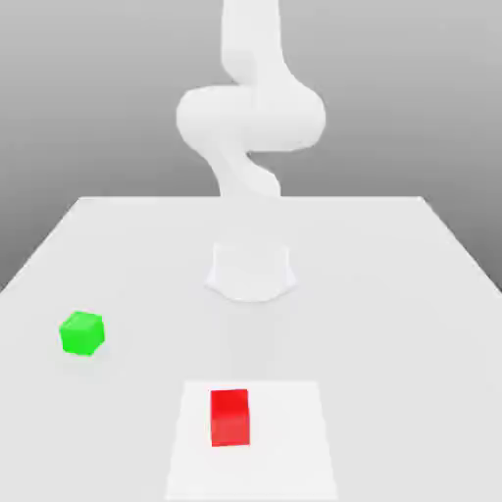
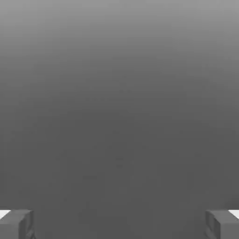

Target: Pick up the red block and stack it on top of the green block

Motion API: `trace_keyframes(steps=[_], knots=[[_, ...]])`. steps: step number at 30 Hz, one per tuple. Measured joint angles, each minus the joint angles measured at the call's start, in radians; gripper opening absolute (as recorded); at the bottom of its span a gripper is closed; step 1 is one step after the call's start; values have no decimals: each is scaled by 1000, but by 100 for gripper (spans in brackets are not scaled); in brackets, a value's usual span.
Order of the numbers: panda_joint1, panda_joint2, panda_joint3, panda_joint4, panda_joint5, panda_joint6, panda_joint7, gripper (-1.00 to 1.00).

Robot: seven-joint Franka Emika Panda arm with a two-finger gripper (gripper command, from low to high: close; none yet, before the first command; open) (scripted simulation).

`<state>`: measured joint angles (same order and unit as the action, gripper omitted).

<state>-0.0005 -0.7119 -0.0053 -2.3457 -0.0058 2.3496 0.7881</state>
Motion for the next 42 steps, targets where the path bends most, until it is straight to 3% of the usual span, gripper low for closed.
trace_keyframes(steps=[19,26,27,34,40,42], knots=[[-12,698,-49,-356,4,391,-130,0],[-29,952,-26,-355,43,592,-168,0],[-32,975,-22,-352,46,611,-170,-100],[-33,974,-21,-352,43,610,-167,-100],[-33,782,-33,-381,12,447,-147,-100],[-90,739,-59,-394,-22,419,-164,-100]])
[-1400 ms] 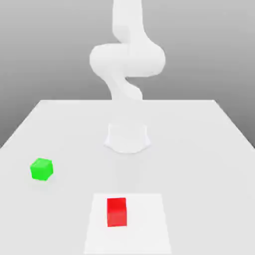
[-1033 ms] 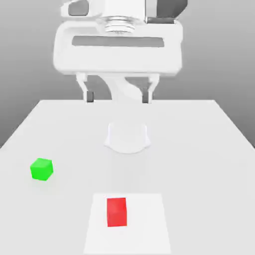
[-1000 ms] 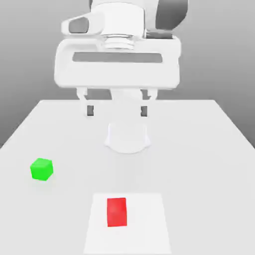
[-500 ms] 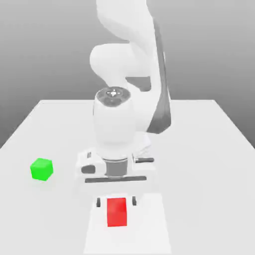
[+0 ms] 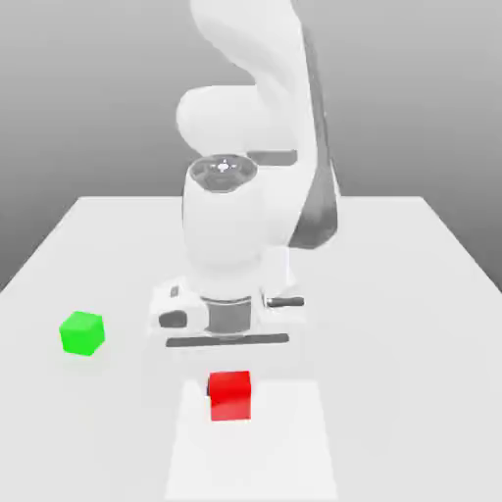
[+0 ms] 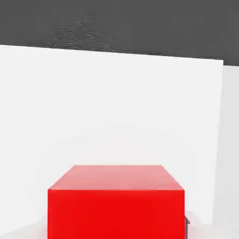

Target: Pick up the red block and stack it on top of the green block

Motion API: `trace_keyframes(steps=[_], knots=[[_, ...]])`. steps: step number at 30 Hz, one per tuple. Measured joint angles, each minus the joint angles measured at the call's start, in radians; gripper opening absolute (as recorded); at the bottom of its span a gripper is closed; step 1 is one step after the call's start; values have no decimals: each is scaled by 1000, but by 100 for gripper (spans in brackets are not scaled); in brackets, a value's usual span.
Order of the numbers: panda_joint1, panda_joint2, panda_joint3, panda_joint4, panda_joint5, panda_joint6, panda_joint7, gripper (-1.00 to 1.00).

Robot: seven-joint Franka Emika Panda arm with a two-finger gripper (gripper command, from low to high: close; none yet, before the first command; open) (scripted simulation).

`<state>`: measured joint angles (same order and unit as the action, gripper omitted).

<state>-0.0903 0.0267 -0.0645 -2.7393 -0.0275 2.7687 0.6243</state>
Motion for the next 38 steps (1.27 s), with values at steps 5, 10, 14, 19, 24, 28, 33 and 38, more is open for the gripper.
trace_keyframes(steps=[5,10,14,19,24,28,33,38], knots=[[-144,-80,-76,-34,-86,-37,-80,-100],[-246,-152,-165,-70,-145,-66,-184,-100],[-329,-203,-251,-100,-180,-85,-276,-100],[-426,-256,-361,-139,-207,-103,-401,-100],[-404,-220,-435,-149,-112,-78,-525,-100],[-348,-150,-459,-143,17,-30,-616,-100],[-307,-64,-463,-138,151,41,-711,-100],[-301,11,-459,-142,204,128,-748,-100]])
